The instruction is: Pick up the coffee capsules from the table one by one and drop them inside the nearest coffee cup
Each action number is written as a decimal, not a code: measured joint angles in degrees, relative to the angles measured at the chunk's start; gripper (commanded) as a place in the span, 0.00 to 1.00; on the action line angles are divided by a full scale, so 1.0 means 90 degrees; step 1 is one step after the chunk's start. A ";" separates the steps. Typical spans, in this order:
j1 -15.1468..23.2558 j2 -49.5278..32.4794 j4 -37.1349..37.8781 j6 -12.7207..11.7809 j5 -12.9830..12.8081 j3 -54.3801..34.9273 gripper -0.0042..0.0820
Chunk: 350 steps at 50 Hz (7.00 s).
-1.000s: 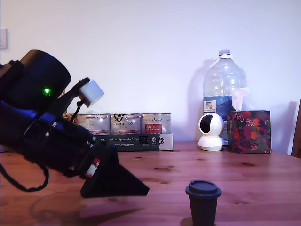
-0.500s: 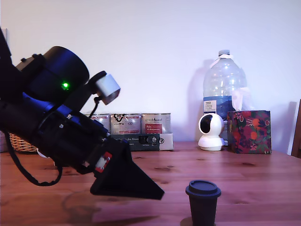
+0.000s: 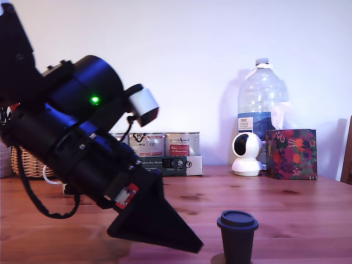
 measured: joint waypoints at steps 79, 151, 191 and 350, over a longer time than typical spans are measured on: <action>-0.0821 -0.0007 -0.1904 0.0469 -0.0512 0.1338 0.63; -0.0996 0.0670 -0.2295 0.0486 -0.0610 0.2004 0.32; -0.0007 -0.0733 -0.3852 0.0469 -0.1426 0.2011 0.32; 0.3713 0.0971 -0.5433 -0.1197 -0.2533 0.5557 0.32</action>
